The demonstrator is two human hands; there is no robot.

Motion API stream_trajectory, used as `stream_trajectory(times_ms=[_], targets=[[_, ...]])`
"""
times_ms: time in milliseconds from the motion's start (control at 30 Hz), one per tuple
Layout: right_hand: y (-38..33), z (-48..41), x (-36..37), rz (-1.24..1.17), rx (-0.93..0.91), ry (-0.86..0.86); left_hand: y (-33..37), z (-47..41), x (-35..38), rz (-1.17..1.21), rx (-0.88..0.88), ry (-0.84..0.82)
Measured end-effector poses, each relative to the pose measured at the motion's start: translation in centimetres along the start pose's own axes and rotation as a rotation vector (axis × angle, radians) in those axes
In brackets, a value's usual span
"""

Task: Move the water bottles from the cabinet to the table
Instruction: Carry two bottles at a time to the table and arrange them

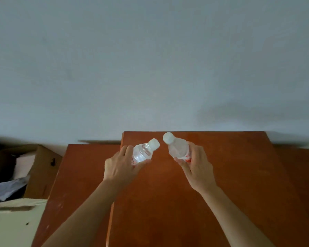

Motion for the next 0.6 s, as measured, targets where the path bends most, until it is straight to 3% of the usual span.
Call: stream_trajectory(times_ms=[133, 267, 400, 600], targets=[[-5.0, -0.2, -5.2, 0.155, -0.247, -0.047, -1.1, 4.4, -6.6, -0.182, 0.063, 0.006], [-9.9, 0.0, -8.3, 0.195, -0.429, -0.058, -4.1, 10.0, -11.4, -0.219, 0.086, 0.137], [-16.0, 0.2, -9.8, 0.18, -0.697, -0.051, -7.0, 18.6, -15.2, -0.36, -0.076, 0.253], [-27.4, 4.5, -10.0, -0.02, -0.957, -0.063, -9.7, 34.3, -20.6, -0.475, -0.404, 0.425]])
Point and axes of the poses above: each hand's wrist, its own z-axis away from the middle knuckle, its own x-axis out of the palm, y = z × x, the point moved 2 cm from there along -z, towards the middle knuckle
